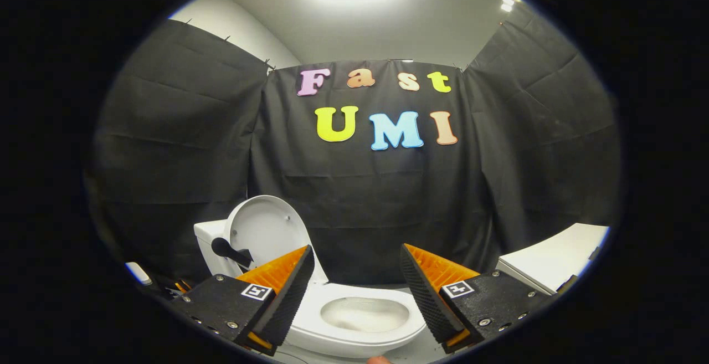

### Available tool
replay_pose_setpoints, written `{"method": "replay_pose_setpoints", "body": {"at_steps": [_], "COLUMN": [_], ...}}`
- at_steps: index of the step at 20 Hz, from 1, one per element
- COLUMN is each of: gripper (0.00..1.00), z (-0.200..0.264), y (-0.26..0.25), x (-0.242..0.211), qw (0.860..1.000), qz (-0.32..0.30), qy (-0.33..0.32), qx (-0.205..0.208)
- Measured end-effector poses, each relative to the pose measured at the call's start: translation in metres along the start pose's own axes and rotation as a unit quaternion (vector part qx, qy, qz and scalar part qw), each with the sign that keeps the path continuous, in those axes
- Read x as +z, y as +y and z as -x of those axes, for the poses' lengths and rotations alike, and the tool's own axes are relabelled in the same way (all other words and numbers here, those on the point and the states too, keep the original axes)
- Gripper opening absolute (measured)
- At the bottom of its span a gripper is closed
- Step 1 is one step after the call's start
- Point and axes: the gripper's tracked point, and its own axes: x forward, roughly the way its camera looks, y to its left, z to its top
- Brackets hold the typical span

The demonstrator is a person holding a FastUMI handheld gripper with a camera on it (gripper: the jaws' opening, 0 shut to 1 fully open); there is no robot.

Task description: Open the toilet lid.

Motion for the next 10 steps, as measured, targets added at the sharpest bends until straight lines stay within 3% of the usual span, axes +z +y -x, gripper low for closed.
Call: {"method": "replay_pose_setpoints", "body": {"at_steps": [10], "gripper": [0.96], "z": [-0.0041], "y": [-0.0078], "x": [-0.0051], "qw": [1.000], "qz": [0.001], "qy": [0.007], "qx": [-0.019]}}
